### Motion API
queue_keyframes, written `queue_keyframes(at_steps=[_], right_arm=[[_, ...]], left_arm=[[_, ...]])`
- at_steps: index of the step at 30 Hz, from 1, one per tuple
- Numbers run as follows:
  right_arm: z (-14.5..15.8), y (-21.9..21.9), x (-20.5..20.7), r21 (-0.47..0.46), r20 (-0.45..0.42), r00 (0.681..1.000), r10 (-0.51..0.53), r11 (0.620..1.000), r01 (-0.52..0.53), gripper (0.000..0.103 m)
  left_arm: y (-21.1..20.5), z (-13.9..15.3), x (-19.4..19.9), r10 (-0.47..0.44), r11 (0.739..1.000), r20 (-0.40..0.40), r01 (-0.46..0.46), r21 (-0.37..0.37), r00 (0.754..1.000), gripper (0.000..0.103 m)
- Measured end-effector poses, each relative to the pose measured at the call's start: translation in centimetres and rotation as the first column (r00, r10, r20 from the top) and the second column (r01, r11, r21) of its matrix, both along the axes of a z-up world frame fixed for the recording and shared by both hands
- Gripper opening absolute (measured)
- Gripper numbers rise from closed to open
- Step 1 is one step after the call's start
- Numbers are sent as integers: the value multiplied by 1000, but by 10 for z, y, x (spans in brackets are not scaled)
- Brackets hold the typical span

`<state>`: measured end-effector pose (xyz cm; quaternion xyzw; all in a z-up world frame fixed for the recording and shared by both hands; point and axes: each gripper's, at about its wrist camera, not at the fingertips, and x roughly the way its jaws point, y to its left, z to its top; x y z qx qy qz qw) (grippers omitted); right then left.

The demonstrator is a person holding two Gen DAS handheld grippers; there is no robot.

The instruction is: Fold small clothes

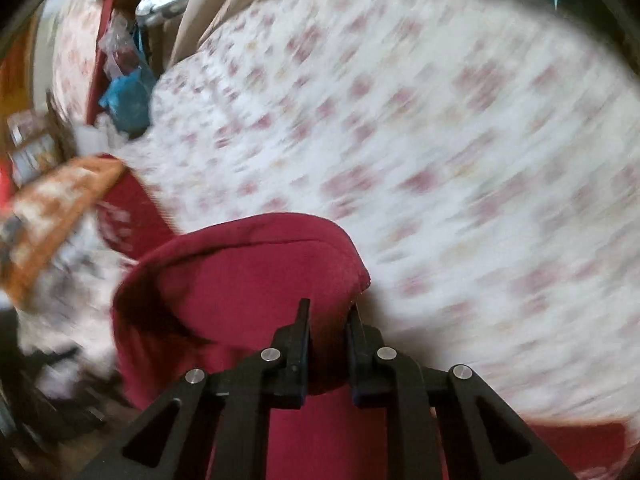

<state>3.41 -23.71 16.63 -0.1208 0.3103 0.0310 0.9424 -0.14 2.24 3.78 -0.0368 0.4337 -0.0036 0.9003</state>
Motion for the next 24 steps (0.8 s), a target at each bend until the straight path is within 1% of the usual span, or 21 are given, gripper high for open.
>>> queue_keyframes(at_steps=[1, 4, 5, 6, 7, 8, 9, 11, 12, 13, 14, 15, 16, 17, 18, 19, 20, 21, 22, 24], right_arm=[[6, -15, -11, -68, 34, 999, -26, 997, 28, 14], [13, -54, -41, -190, 97, 991, -90, 976, 107, 14], [14, -67, -51, -230, 120, 988, -100, 965, 125, 14], [10, -81, -63, -290, 136, 986, -101, 947, 137, 14], [7, -87, -69, -330, 131, 986, -105, 933, 143, 14], [-4, -100, -76, -373, 107, 987, -120, 915, 152, 14], [-11, -108, -81, -392, 91, 987, -132, 906, 157, 14], [-39, -128, -95, -461, 38, 989, -146, 875, 147, 14], [-57, -138, -101, -498, -1, 989, -148, 858, 128, 14], [-73, -149, -109, -515, -48, 986, -158, 850, 111, 15], [-85, -159, -115, -517, -98, 979, -181, 849, 106, 24], [-95, -171, -122, -503, -154, 965, -213, 857, 109, 35], [-99, -179, -128, -483, -180, 955, -234, 867, 121, 40], [-99, -188, -138, -460, -187, 950, -251, 877, 141, 48], [-95, -196, -148, -436, -178, 947, -267, 885, 167, 51], [-88, -204, -155, -403, -172, 944, -283, 894, 195, 52], [-78, -211, -160, -356, -169, 940, -297, 908, 222, 54], [-65, -215, -162, -286, -165, 940, -300, 926, 246, 55], [-52, -215, -160, -207, -160, 946, -283, 946, 249, 56], [-31, -202, -148, -82, -150, 963, -223, 974, 213, 62]], left_arm=[[-5, 0, -2, -14, 1000, 3, 14, 5, 1000, 84], [-17, 0, -5, -51, 999, 7, 51, 15, 999, 84], [-23, -1, -6, -67, 997, 10, 66, 25, 998, 84], [-27, -1, -7, -79, 996, 12, 78, 34, 997, 84], [-32, -2, -8, -92, 995, 13, 91, 44, 996, 84], [-37, -2, -9, -107, 993, 12, 106, 49, 994, 84], [-41, -3, -10, -122, 991, 9, 122, 48, 992, 84], [-49, -3, -12, -149, 988, 9, 148, 50, 989, 84], [-51, -4, -13, -160, 986, 10, 159, 55, 987, 84], [-56, -4, -14, -175, 983, 11, 174, 63, 985, 84], [-58, -4, -14, -185, 981, 11, 184, 66, 983, 84], [-61, -5, -15, -198, 978, 10, 197, 67, 980, 84], [-62, -5, -15, -204, 977, 10, 203, 68, 979, 84], [-64, -6, -15, -209, 975, 8, 208, 72, 978, 84], [-66, -6, -15, -211, 975, 7, 210, 74, 977, 84], [-66, -7, -14, -212, 975, 6, 211, 74, 977, 84], [-68, -7, -13, -213, 975, 6, 212, 72, 977, 84], [-68, -7, -12, -212, 975, 6, 211, 72, 977, 84], [-70, -8, -12, -212, 975, 5, 211, 74, 977, 84], [-71, -9, -11, -213, 974, 3, 212, 78, 977, 84]])
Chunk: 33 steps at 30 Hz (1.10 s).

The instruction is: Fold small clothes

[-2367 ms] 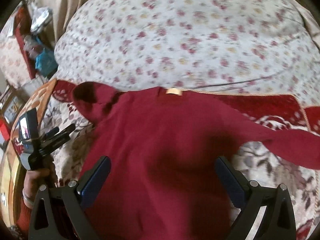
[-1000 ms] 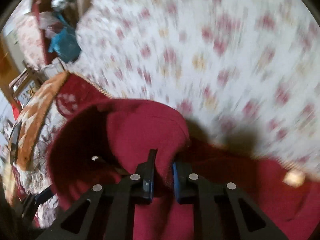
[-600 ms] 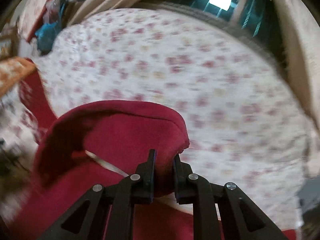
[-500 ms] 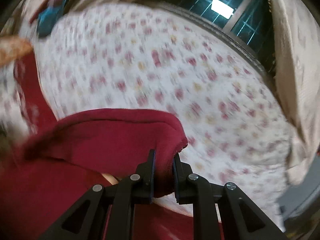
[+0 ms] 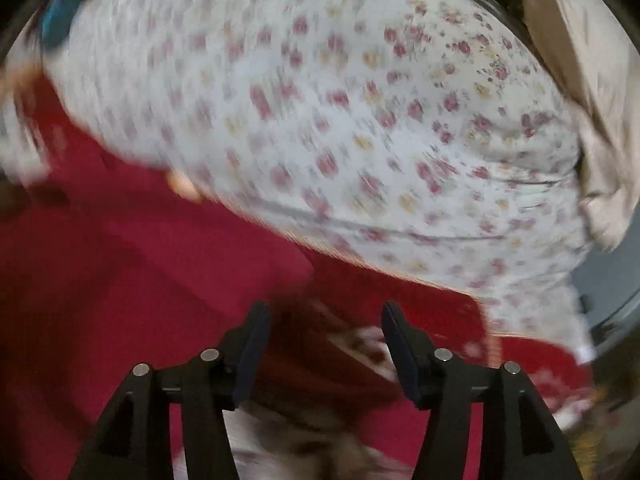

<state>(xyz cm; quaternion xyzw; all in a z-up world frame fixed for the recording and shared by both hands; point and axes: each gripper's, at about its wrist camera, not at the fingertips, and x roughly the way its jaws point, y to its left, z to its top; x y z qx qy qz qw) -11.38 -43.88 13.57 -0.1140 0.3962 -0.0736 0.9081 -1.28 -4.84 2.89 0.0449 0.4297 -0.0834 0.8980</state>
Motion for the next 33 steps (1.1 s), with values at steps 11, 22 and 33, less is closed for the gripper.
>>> queue_keyframes(at_steps=[11, 22, 33], right_arm=[[-50, 125, 148, 452, -204, 941, 270, 879, -154, 69], [-108, 141, 60, 497, -350, 904, 246, 866, -43, 67], [-27, 23, 26, 412, -126, 990, -55, 905, 103, 94]], left_arm=[[10, 4, 10, 21, 1000, 4, -21, -14, 1000, 84], [4, 19, 10, 5, 996, 23, -3, -93, 1000, 84], [-60, 0, 16, -181, 983, -52, 179, -38, 982, 84]])
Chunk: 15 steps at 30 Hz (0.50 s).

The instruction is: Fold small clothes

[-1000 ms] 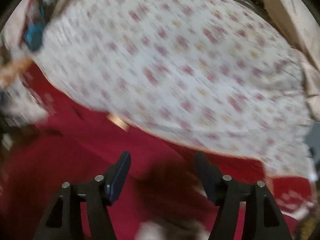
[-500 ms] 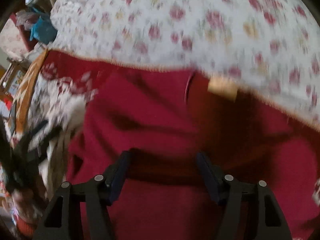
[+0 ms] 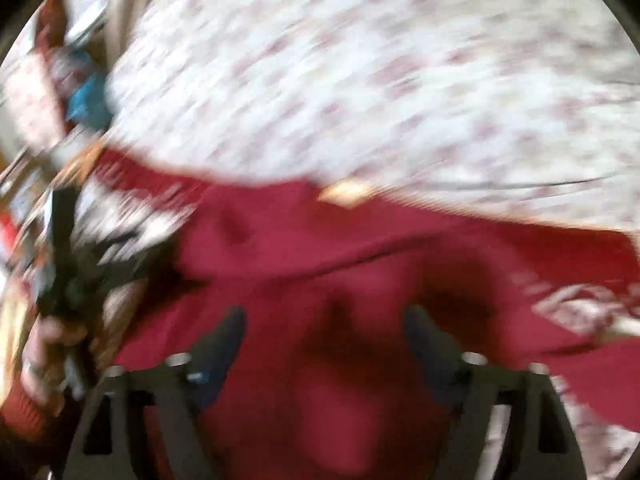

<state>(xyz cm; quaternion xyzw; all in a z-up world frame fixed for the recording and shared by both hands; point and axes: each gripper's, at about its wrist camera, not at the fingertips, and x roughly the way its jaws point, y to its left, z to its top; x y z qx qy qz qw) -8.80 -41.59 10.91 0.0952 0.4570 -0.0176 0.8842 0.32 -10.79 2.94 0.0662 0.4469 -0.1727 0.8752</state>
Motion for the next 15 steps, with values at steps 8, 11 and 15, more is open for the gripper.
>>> queue_keyframes(at_steps=[8, 11, 15], right_arm=[[-71, -84, 86, 124, -168, 974, -150, 977, 172, 94], [-91, -86, 96, 123, -245, 958, -150, 975, 184, 92], [-90, -80, 92, 115, -206, 974, -100, 985, 126, 19]], left_arm=[[-3, -15, 2, -12, 999, -30, 13, 30, 999, 84], [-4, -17, 2, -22, 999, -23, 23, 39, 1000, 84], [-2, -17, 4, -22, 999, -32, 23, 27, 999, 84]])
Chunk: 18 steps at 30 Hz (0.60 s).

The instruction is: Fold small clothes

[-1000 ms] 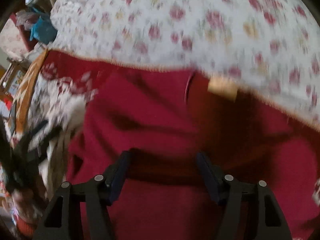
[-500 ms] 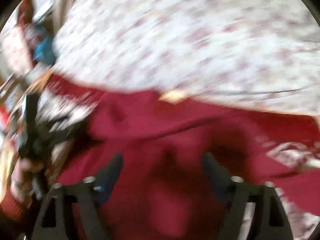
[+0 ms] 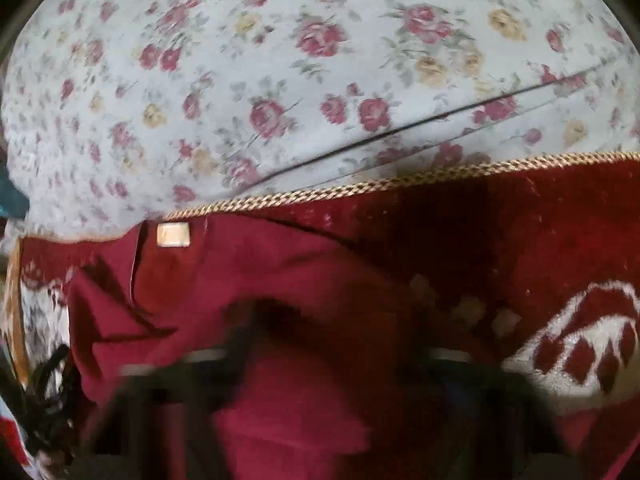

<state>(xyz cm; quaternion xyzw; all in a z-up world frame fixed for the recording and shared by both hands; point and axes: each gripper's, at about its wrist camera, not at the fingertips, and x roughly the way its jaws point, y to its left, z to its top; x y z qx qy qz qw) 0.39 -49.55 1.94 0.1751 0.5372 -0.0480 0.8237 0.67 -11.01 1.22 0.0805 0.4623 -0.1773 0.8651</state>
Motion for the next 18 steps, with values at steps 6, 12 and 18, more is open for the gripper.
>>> queue_keyframes(at_steps=[6, 12, 18], right_arm=[[66, 19, -20, -101, 250, 963, 96, 992, -73, 12], [93, 77, -117, -584, 254, 790, 558, 739, -335, 12], [52, 63, -211, -468, -22, 777, 629, 680, -564, 22]], left_arm=[[-1, 1, 0, -4, 1000, 1, 4, 1, 1000, 84], [2, 2, 0, -10, 1000, -15, 10, -7, 1000, 84], [5, 6, 2, 2, 1000, -45, -4, -31, 999, 84]])
